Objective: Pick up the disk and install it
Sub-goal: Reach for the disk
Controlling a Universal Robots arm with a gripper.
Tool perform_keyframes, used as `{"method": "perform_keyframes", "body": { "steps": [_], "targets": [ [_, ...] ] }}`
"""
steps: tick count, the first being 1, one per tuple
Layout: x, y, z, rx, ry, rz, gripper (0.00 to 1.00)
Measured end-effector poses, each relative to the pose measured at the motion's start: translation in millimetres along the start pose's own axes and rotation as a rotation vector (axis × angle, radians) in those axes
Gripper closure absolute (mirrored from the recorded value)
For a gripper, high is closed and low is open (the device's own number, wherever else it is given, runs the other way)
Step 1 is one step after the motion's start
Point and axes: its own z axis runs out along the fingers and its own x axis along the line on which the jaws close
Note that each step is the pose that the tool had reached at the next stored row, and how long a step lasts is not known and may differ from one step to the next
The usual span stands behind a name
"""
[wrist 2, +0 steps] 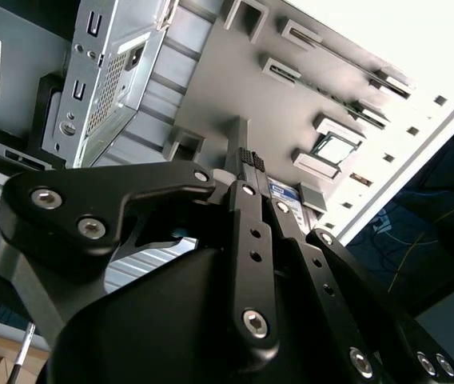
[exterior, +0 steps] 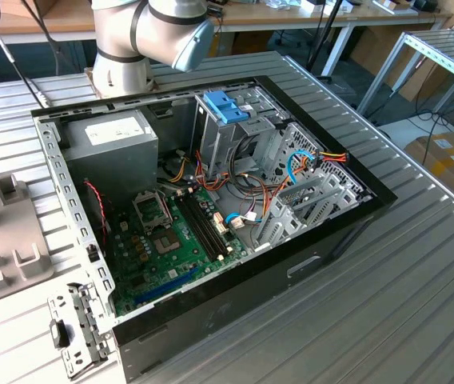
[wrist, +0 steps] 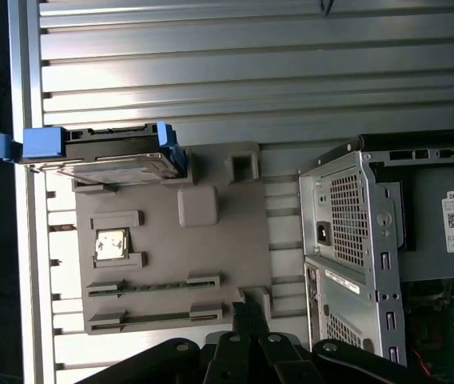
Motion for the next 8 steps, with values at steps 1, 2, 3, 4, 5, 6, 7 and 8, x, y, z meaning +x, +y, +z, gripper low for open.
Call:
{"method": "perform_keyframes", "body": {
  "steps": [1,2,3,4,5,6,7,8],
  "targets": [
    [0.4,0.0,0.0,0.0,-0.0001,0.0,0.89],
    [0.7,-0.1,0.0,0.0,0.0,0.0,0.89],
    [1.0,-0.1,0.0,0.0,0.0,0.0,0.89],
    [1.3,-0.1,0.0,0.0,0.0,0.0,0.89],
    [1.5,-0.1,0.0,0.0,0.0,0.0,0.89],
    [2.0,-0.2,0.1,0.0,0.0,0.0,0.89],
    [2.4,-0.2,0.1,-0.0001,-0.0001,0.0,0.89],
    [2.8,-0.2,0.0,0.0,0.0,0.0,0.89]
  ]
}}
